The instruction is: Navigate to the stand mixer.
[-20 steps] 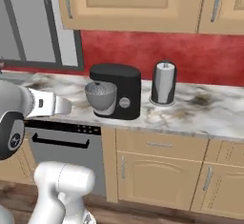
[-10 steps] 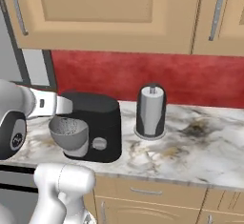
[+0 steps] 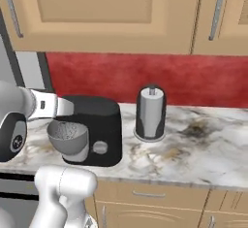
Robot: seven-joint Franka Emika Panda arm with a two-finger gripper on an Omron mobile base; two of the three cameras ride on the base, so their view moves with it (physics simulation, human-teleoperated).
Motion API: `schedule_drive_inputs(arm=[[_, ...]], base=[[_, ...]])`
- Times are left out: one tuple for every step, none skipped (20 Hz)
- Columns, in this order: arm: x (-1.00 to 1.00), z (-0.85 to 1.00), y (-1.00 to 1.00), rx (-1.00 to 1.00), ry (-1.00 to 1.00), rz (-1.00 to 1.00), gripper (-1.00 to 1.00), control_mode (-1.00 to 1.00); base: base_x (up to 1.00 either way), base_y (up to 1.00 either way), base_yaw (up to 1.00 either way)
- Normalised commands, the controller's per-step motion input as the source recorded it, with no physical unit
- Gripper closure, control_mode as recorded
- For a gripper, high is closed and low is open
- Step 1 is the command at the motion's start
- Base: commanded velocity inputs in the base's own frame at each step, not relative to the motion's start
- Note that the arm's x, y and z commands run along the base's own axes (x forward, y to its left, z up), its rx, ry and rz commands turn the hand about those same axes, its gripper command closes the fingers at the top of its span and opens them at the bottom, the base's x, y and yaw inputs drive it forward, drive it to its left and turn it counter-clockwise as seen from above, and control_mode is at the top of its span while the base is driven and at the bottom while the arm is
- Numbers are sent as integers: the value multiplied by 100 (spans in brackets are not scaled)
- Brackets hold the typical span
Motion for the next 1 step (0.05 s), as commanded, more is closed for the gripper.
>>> schedule_drive_inputs(arm=[[0, 0, 0, 0, 0, 0, -100, 100]], base=[[100, -10, -41]])
